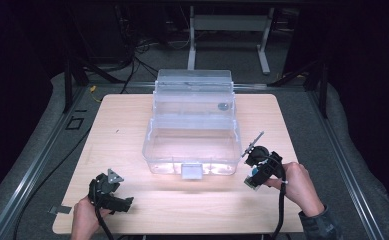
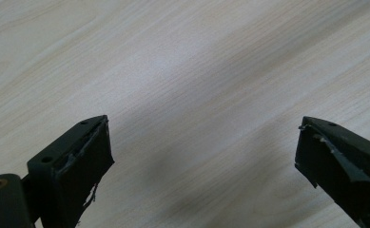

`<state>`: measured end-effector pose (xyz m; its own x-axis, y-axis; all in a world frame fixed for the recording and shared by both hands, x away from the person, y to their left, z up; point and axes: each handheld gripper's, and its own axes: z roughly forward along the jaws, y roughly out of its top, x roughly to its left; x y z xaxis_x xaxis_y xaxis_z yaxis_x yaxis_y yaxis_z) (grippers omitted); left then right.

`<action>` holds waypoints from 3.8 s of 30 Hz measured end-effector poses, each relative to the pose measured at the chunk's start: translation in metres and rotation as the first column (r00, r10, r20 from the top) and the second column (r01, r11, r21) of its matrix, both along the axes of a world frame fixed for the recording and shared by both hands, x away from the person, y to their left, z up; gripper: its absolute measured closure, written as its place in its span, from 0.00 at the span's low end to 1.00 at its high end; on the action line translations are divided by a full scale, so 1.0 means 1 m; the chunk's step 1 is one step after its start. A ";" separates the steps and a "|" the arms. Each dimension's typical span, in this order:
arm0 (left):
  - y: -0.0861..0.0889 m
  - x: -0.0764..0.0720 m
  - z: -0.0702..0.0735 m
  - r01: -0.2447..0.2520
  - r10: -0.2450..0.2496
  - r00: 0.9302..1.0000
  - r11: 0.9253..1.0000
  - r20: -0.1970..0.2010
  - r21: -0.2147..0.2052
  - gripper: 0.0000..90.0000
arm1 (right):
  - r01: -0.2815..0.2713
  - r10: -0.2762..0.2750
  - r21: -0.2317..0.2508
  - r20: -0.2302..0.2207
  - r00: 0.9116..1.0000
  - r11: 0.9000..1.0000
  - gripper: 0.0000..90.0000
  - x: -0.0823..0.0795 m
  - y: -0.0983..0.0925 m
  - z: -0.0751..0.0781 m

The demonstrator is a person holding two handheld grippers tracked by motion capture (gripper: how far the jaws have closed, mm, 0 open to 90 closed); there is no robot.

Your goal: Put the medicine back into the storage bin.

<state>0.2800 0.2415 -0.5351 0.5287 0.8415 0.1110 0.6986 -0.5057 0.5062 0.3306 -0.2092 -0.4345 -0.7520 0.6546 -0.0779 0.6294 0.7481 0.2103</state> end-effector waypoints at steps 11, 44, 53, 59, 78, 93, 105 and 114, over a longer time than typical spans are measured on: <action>0.000 0.000 0.000 -0.002 0.002 1.000 1.000 -0.003 0.003 0.05 | 0.026 -0.026 0.007 -0.001 1.000 1.000 0.51 0.019 -0.007 0.001; 0.002 0.001 0.000 -0.007 0.007 1.000 1.000 0.005 -0.002 0.00 | 0.044 -0.043 -0.042 0.006 0.999 0.998 0.51 0.064 -0.009 0.034; 0.003 0.000 0.000 -0.017 0.017 1.000 1.000 0.023 0.005 0.00 | 0.045 -0.046 -0.071 -0.006 0.999 0.996 0.51 0.074 -0.006 0.045; 0.003 0.000 0.000 -0.024 0.024 0.999 1.000 0.031 0.003 0.00 | 0.049 -0.049 -0.045 0.008 0.999 0.998 0.51 0.077 -0.005 0.048; 0.006 0.000 0.001 -0.055 0.054 0.997 0.998 0.048 0.015 0.00 | 0.025 -0.022 -0.071 0.041 0.999 0.997 0.51 0.089 0.016 0.068; 0.005 0.000 0.002 -0.065 0.064 0.996 0.998 0.058 0.015 0.00 | -0.041 0.046 -0.089 0.048 0.998 0.995 0.51 0.092 0.047 0.077; 0.004 0.000 0.002 -0.048 0.047 0.997 0.999 0.056 0.016 0.00 | -0.098 0.104 -0.105 0.047 0.994 0.990 0.51 0.094 0.079 0.068; 0.004 0.000 0.001 -0.044 0.043 0.998 0.999 0.056 0.010 0.00 | -0.111 0.113 -0.071 0.020 0.993 0.991 0.51 0.098 0.090 0.054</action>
<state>0.2797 0.2456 -0.5336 0.4847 0.8620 0.1487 0.6910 -0.4815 0.5391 0.4285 -0.1189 -0.3806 -0.8178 0.5585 -0.1388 0.5361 0.8271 0.1690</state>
